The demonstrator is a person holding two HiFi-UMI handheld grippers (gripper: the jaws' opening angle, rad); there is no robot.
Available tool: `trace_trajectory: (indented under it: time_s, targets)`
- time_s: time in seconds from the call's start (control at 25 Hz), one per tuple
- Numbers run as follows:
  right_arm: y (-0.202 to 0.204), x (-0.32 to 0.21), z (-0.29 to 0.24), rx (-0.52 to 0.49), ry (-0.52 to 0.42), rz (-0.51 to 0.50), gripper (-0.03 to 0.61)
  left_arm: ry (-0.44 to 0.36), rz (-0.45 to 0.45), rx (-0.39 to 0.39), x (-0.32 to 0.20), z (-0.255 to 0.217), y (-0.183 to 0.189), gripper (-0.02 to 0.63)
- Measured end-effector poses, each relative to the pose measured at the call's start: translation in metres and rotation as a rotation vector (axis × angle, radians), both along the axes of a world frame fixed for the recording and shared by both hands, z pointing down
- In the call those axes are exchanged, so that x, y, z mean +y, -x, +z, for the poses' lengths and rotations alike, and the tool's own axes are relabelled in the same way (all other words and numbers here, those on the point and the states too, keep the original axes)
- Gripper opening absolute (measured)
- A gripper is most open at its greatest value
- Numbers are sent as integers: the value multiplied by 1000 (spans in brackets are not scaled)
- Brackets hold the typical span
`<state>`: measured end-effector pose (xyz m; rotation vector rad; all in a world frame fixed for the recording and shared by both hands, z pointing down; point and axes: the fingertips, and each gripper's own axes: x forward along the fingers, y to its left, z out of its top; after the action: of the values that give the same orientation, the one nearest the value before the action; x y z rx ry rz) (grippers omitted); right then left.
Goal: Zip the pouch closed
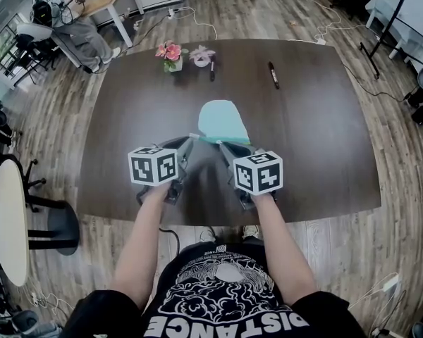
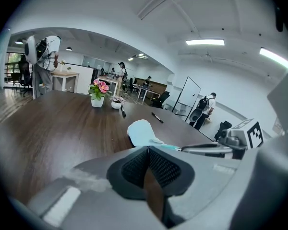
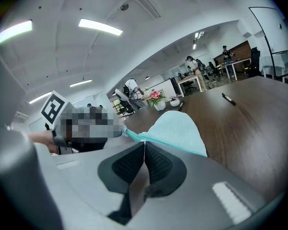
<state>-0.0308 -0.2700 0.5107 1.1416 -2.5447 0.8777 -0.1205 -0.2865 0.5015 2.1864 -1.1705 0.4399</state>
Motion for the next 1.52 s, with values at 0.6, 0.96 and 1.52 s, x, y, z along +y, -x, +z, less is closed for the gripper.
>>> trace_trajectory:
  time_s: [0.6,0.96,1.52]
  targets:
    - [-2,2,3,19,4,-2,6,3,-40,1,-2,2,10,8]
    - [-9,0,6,34,12,11,6,4,-70,2,-4,2,19,8]
    - [-10,1,7,40,13,6,6,12,-81,-7,-2,6,21,8]
